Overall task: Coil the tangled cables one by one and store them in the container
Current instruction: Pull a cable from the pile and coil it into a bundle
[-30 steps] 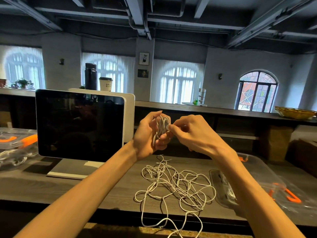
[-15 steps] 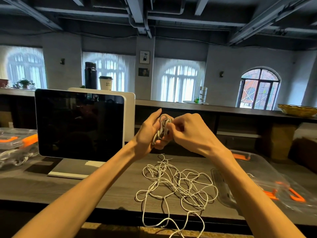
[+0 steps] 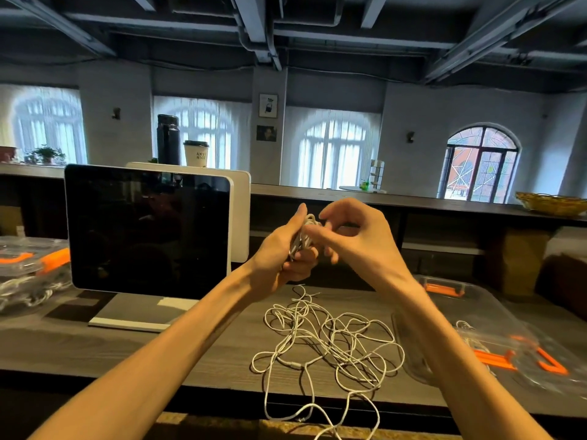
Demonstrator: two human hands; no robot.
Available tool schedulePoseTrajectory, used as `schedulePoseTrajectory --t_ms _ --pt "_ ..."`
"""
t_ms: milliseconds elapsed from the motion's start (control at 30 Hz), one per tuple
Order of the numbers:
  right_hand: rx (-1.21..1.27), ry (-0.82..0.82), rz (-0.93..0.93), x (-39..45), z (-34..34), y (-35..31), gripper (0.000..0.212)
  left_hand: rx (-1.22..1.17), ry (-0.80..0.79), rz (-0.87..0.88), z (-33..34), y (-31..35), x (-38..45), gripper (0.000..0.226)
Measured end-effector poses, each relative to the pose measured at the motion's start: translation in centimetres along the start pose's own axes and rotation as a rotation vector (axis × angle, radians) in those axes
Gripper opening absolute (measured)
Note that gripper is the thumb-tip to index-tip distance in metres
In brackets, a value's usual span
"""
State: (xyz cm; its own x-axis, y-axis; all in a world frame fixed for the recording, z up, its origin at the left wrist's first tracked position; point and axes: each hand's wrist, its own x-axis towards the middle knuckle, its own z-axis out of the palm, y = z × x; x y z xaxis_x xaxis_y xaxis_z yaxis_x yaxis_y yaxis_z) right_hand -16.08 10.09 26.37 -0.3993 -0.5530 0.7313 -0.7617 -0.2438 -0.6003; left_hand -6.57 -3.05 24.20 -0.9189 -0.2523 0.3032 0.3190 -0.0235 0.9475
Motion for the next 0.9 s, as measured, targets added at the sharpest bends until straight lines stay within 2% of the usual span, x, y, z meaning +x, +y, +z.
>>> schedulePoseTrajectory --t_ms 67,167,233,367,467,567,700,833,900 --pt "0.173 -0.065 0.135 0.4 -0.5 -0.4 0.024 0.008 0.009 0.010 -0.4 0.1 -0.2 0.059" --pt "0.088 -0.219 0.277 1.2 -0.7 -0.4 0.029 0.073 -0.011 0.005 -0.3 0.2 -0.5 0.058" --pt "0.126 -0.347 0.322 1.4 -0.6 -0.3 0.030 0.066 -0.040 -0.009 -0.1 0.1 -0.7 0.060" --pt "0.341 -0.321 0.372 1.3 -0.5 0.7 0.037 -0.001 -0.099 -0.058 0.3 0.2 -0.8 0.062" --pt "0.556 -0.351 0.461 1.2 0.5 1.0 0.031 -0.080 -0.165 -0.084 0.3 -0.1 -0.9 0.065" --pt "0.616 -0.255 0.513 1.0 1.7 1.0 0.025 -0.099 -0.158 -0.050 0.2 -0.8 -0.8 0.068" --pt "0.487 -0.016 0.464 0.5 2.9 1.0 0.021 -0.087 -0.066 -0.009 0.0 -1.7 -1.1 0.068" --pt "0.539 0.183 0.511 0.4 4.3 1.7 0.020 -0.079 0.028 0.011 0.6 -2.0 -0.9 0.052" --pt "0.609 0.231 0.543 0.4 4.7 1.7 0.023 -0.112 0.061 0.011 0.9 -1.9 -0.9 0.051"
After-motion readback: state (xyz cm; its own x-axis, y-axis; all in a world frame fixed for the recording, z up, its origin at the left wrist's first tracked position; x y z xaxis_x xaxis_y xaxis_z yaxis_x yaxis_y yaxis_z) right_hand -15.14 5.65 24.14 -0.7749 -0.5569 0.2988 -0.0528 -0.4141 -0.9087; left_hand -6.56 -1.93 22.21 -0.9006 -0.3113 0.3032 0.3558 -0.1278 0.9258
